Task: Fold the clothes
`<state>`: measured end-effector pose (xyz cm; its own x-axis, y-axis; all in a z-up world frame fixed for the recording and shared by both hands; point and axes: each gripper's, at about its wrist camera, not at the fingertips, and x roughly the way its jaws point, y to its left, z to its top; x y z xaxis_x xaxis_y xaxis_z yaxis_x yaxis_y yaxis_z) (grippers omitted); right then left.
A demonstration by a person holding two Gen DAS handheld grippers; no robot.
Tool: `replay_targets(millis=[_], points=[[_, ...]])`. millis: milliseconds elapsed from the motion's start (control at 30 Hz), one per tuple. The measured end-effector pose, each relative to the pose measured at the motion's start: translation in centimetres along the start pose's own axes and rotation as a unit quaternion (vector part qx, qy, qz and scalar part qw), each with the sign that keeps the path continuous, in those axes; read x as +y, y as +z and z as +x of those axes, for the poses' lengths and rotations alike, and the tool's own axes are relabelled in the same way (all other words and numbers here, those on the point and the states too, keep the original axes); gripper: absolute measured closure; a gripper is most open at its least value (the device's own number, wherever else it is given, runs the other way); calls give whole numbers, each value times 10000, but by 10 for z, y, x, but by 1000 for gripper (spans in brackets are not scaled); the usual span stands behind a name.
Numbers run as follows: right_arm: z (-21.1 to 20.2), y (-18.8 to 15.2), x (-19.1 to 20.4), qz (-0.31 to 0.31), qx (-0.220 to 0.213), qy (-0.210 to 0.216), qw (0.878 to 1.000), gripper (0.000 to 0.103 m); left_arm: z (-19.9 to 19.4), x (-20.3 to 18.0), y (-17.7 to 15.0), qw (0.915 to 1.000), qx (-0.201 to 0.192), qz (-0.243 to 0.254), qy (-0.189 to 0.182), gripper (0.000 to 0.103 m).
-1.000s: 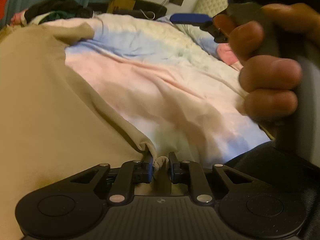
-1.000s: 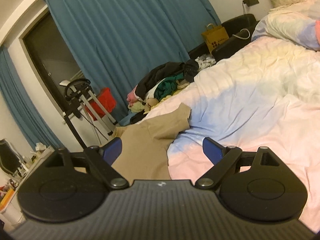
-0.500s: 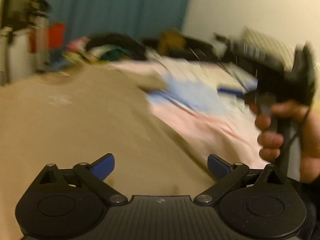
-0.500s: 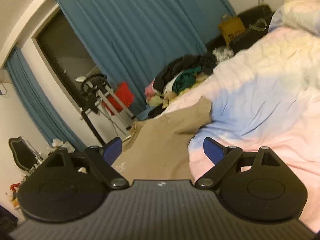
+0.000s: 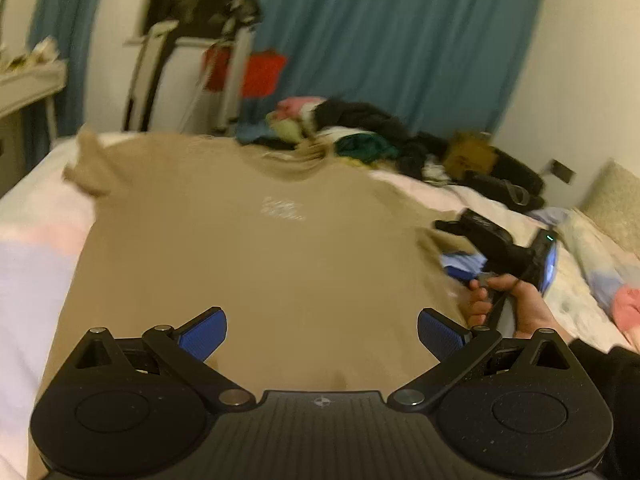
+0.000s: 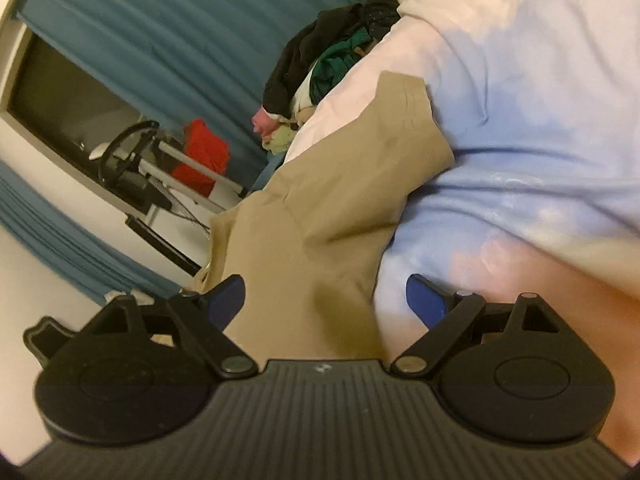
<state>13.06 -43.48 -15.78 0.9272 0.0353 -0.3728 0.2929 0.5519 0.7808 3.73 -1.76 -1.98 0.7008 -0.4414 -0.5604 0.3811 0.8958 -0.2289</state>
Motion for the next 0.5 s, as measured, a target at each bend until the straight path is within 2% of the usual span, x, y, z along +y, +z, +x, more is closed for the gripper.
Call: replay_targets(millis=[100,167,233,367,400,433,500], points=[[15,1,-5,-130,-291,176,9993,13,19,9,3,9998,132,-29,159,1],[25,6,-6,-211,-433,220,9986,14,31,14,6,9997,197,-111,47,1],[37,12,-7,-261,-595,206,9977,20,44,20,7,9992,244,-289,-94,1],[57,28,-1,-329,-639,38,9974,21,61,32,7,9980,309,-497,-232,1],[63,32,0,-346,-647,-5,9973,23,67,33,6,9983,308,-471,-180,1],[68,36,2,-364,-656,-49,9972,29,74,35,7,9985,338,-431,-98,1],[78,44,5,-399,-672,-135,9968,33,85,36,9,9986,397,-359,24,1]])
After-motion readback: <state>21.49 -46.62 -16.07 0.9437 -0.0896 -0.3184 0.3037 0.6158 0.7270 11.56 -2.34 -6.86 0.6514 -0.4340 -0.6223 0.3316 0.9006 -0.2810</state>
